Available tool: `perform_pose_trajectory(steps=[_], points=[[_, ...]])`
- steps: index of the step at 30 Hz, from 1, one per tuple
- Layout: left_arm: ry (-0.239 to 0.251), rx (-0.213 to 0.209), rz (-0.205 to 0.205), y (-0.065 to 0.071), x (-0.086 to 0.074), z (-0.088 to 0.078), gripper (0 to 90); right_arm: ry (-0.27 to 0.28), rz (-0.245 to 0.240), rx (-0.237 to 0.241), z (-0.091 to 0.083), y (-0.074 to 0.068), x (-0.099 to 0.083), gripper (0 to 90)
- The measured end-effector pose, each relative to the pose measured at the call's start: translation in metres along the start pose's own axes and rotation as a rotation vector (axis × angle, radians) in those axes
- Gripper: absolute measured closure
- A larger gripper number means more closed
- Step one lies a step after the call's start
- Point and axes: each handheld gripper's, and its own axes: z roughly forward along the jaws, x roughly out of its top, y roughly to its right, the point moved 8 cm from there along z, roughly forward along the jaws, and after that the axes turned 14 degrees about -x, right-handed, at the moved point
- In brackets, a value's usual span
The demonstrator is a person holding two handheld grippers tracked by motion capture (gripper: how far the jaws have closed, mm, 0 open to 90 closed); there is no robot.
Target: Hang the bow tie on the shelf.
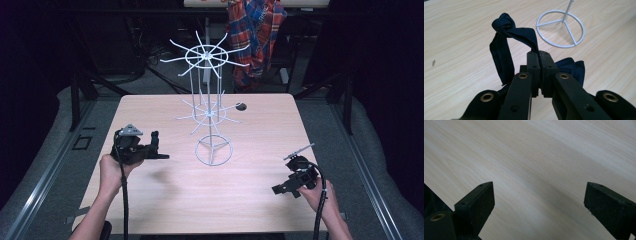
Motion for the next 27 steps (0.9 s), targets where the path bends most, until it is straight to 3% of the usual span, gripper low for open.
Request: perform_pose_trajectory(steps=[8, 13, 14, 23, 24, 27], points=[[0.036, -0.01, 0.027, 0.004, 0.017, 0.0, 87.7, 0.004, 0.001, -0.003, -0.001, 0.0, 0.0, 9.5], [0.047, -0.014, 0.031, 0.003, 0.022, 0.001, 87.7, -0.006, -0.005, -0.012, -0.001, 0.002, -0.001, 9.5], [0.046, -0.015, 0.033, 0.003, 0.023, 0.001, 87.7, 0.01, 0.019, -0.007, 0.0, 0.001, 0.0, 9.5], [0.066, -0.014, 0.051, 0.006, 0.032, -0.002, 87.7, 0.01, 0.011, -0.009, -0.003, 0.002, 0.0, 9.4], [0.073, -0.018, 0.045, 0.005, 0.032, -0.003, 87.7, 0.027, 0.026, -0.005, -0.002, 0.002, 0.001, 9.4], [0.084, -0.018, 0.052, 0.007, 0.035, -0.005, 87.7, 0.011, 0.015, 0.0, -0.002, 0.004, 0.0, 9.4]])
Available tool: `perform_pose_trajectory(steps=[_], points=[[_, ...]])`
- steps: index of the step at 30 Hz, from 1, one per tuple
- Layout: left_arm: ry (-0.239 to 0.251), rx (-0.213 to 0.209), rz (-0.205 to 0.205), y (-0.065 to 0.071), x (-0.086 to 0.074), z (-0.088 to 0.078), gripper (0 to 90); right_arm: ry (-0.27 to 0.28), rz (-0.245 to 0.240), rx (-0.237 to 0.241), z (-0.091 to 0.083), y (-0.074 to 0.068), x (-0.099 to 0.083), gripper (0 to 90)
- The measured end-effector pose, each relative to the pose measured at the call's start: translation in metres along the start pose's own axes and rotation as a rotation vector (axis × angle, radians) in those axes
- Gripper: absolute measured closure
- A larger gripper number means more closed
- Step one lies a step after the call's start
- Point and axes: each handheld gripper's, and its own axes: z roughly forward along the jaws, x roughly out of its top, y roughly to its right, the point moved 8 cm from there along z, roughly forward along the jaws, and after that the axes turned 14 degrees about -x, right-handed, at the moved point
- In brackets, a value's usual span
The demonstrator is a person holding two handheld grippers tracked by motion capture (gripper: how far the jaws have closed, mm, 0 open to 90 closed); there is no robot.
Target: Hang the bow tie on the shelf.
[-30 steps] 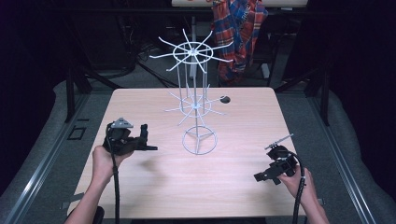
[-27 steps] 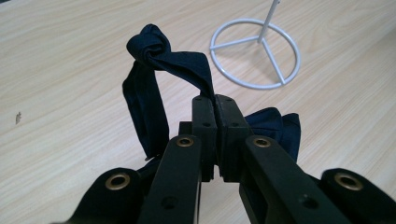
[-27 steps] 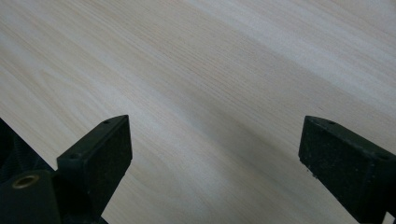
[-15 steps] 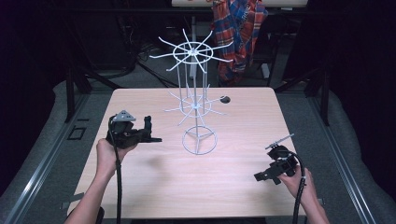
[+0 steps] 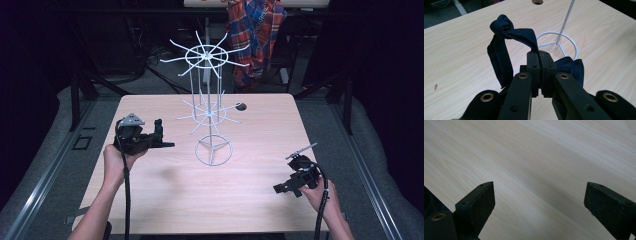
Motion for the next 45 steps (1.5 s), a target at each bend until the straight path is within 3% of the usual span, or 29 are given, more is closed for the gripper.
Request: perform_pose_trajectory(steps=[2, 9, 13, 14, 15, 24, 25, 36, 37, 40, 45], points=[[-0.002, -0.001, 0.006, 0.002, 0.001, -0.001, 87.7, 0.015, 0.026, -0.003, 0.001, -0.001, 0.001, 9.4], [0.034, -0.014, 0.05, 0.013, 0.014, -0.003, 87.7, -0.004, -0.008, -0.003, 0.0, -0.001, 0.001, 9.4], [0.048, -0.019, 0.051, 0.013, 0.018, -0.003, 87.7, -0.01, -0.008, -0.004, 0.002, 0.001, 0.0, 9.4], [0.054, -0.023, 0.054, 0.013, 0.02, -0.003, 87.7, 0.013, 0.023, -0.001, 0.003, -0.001, 0.001, 9.4], [0.054, -0.023, 0.054, 0.013, 0.02, -0.003, 87.7, 0.013, 0.023, -0.001, 0.003, -0.001, 0.001, 9.4], [0.058, -0.038, 0.068, 0.017, 0.028, 0.001, 87.7, -0.019, -0.031, 0.0, -0.001, 0.0, 0.0, 9.5], [0.065, -0.04, 0.069, 0.017, 0.031, 0.001, 87.7, 0.002, 0.005, 0.002, 0.001, -0.002, 0.001, 9.5], [0.075, -0.057, 0.097, 0.022, 0.041, 0.006, 87.7, -0.006, 0.0, 0.003, 0.001, -0.001, 0.0, 9.5], [0.073, -0.059, 0.098, 0.022, 0.042, 0.006, 87.7, 0.007, 0.024, -0.004, 0.003, -0.001, 0.0, 9.5], [0.073, -0.064, 0.104, 0.023, 0.045, 0.008, 87.7, 0.009, 0.035, 0.0, 0.003, -0.001, 0.001, 9.4], [0.069, -0.071, 0.114, 0.025, 0.048, 0.011, 87.7, 0.009, 0.031, 0.003, 0.003, -0.001, 0.0, 9.4]])
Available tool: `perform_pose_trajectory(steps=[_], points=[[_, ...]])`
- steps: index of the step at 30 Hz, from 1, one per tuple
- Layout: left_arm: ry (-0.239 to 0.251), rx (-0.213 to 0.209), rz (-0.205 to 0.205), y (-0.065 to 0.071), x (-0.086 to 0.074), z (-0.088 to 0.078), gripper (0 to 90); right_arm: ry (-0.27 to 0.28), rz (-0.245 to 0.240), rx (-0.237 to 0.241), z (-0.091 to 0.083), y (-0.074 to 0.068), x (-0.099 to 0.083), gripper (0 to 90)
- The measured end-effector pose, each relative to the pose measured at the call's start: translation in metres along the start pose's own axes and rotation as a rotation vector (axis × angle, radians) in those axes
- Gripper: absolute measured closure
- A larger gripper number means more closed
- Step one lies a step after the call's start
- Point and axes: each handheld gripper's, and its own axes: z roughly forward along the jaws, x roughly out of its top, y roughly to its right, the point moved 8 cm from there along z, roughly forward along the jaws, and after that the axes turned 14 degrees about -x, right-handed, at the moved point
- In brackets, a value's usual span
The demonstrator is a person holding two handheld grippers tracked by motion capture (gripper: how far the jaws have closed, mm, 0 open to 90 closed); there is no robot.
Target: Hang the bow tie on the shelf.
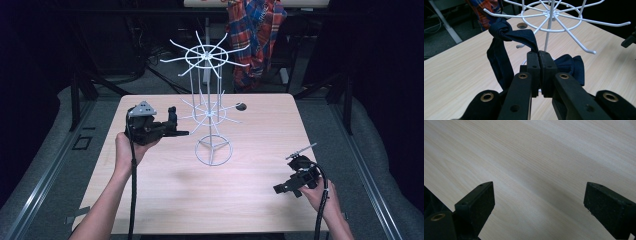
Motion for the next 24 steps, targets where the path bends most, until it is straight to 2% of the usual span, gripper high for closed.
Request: perform_pose_trajectory(steps=[10, 19, 22, 24], points=[[-0.019, -0.01, 0.022, 0.002, 0.003, 0.011, 87.7, -0.009, -0.007, -0.006, 0.0, 0.001, -0.001, 9.4], [-0.033, -0.021, 0.019, 0.002, 0.002, 0.021, 87.7, -0.015, 0.002, -0.002, 0.0, 0.0, -0.001, 9.3], [-0.05, -0.019, 0.019, 0.001, -0.003, 0.025, 87.7, -0.039, -0.029, 0.006, 0.0, 0.002, -0.003, 9.4], [-0.051, -0.022, 0.015, 0.001, -0.004, 0.027, 87.7, -0.024, -0.011, -0.002, 0.0, 0.002, -0.002, 9.4]])
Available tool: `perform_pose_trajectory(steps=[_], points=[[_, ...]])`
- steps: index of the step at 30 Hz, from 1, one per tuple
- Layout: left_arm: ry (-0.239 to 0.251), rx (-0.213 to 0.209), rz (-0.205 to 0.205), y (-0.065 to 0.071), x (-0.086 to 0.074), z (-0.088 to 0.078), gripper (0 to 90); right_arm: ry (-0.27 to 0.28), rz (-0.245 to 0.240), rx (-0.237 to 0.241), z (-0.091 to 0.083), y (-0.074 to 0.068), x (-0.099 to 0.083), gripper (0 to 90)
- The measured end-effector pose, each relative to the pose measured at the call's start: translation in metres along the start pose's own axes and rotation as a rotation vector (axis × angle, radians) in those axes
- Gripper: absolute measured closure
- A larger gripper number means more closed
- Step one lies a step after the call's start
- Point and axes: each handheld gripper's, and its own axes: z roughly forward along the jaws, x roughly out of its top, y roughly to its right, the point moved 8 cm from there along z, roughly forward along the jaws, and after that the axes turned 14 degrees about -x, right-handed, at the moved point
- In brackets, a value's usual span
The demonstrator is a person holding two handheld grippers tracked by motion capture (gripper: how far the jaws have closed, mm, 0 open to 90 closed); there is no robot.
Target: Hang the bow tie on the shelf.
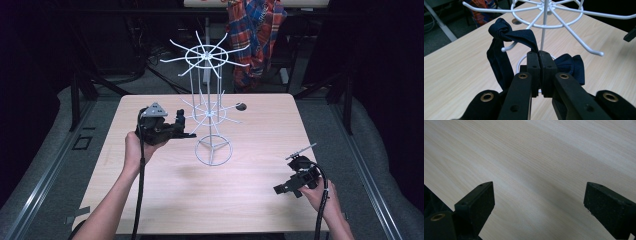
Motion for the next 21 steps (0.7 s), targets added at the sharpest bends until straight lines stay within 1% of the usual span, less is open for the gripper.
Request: perform_pose_trajectory(steps=[1, 2, 3, 4, 5, 6, 9, 10, 11, 12, 13, 14, 15, 16, 17, 18, 19, 20, 21], points=[[-0.003, -0.001, 0.001, 0.0, -0.001, 0.002, 87.7, 0.008, 0.014, 0.0, 0.0, -0.001, 0.001, 9.3], [-0.005, -0.003, 0.0, 0.001, -0.002, 0.004, 87.8, -0.007, -0.008, 0.007, -0.001, 0.0, 0.0, 9.4], [-0.006, -0.003, 0.0, 0.001, -0.003, 0.006, 87.7, -0.009, -0.012, -0.001, -0.001, 0.001, 0.0, 9.4], [-0.008, -0.003, 0.001, 0.001, -0.003, 0.007, 87.7, 0.007, 0.012, 0.004, 0.0, -0.001, 0.001, 9.3], [-0.015, -0.01, -0.001, 0.001, -0.004, 0.008, 87.7, -0.009, -0.014, -0.009, 0.0, 0.001, -0.001, 9.4], [-0.012, -0.015, 0.002, 0.002, -0.005, 0.01, 87.7, 0.008, 0.012, 0.002, 0.0, -0.001, 0.001, 9.3], [-0.01, -0.023, 0.003, 0.002, -0.007, 0.016, 87.7, 0.008, 0.008, 0.008, 0.0, -0.001, 0.001, 9.3], [-0.017, -0.023, 0.004, 0.002, -0.009, 0.018, 87.7, -0.008, -0.01, 0.007, -0.001, 0.0, 0.0, 9.3], [-0.018, -0.028, 0.005, 0.002, -0.01, 0.019, 87.7, 0.005, 0.008, 0.004, 0.0, -0.001, 0.0, 9.3], [-0.014, -0.026, 0.006, 0.002, -0.011, 0.021, 87.7, 0.006, 0.009, 0.001, 0.0, -0.001, 0.0, 9.3], [-0.02, -0.028, 0.007, 0.001, -0.011, 0.021, 87.7, 0.007, 0.007, 0.001, -0.001, -0.001, 0.001, 9.3], [-0.011, -0.028, 0.006, 0.001, -0.012, 0.022, 87.8, 0.01, 0.009, 0.001, -0.001, -0.001, 0.001, 9.3], [-0.019, -0.033, 0.005, 0.001, -0.012, 0.022, 87.7, 0.006, 0.002, 0.005, -0.001, -0.001, 0.0, 9.3], [-0.013, -0.037, 0.002, 0.001, -0.012, 0.023, 87.8, 0.008, 0.011, 0.0, -0.001, -0.001, 0.001, 9.3], [-0.007, -0.035, 0.002, 0.001, -0.012, 0.024, 87.8, -0.002, -0.003, 0.007, -0.001, 0.0, 0.0, 9.3], [-0.011, -0.035, 0.001, 0.001, -0.013, 0.024, 87.7, 0.01, 0.014, 0.002, 0.0, -0.001, 0.001, 9.3], [-0.009, -0.029, 0.003, 0.0, -0.013, 0.025, 87.8, -0.002, -0.003, 0.006, -0.001, 0.0, 0.0, 9.3], [-0.008, -0.027, 0.003, -0.001, -0.014, 0.025, 87.8, 0.01, 0.013, 0.003, 0.0, -0.001, 0.001, 9.3], [-0.013, -0.032, 0.0, -0.001, -0.014, 0.025, 87.7, 0.007, 0.008, 0.007, 0.0, -0.001, 0.001, 9.3]])
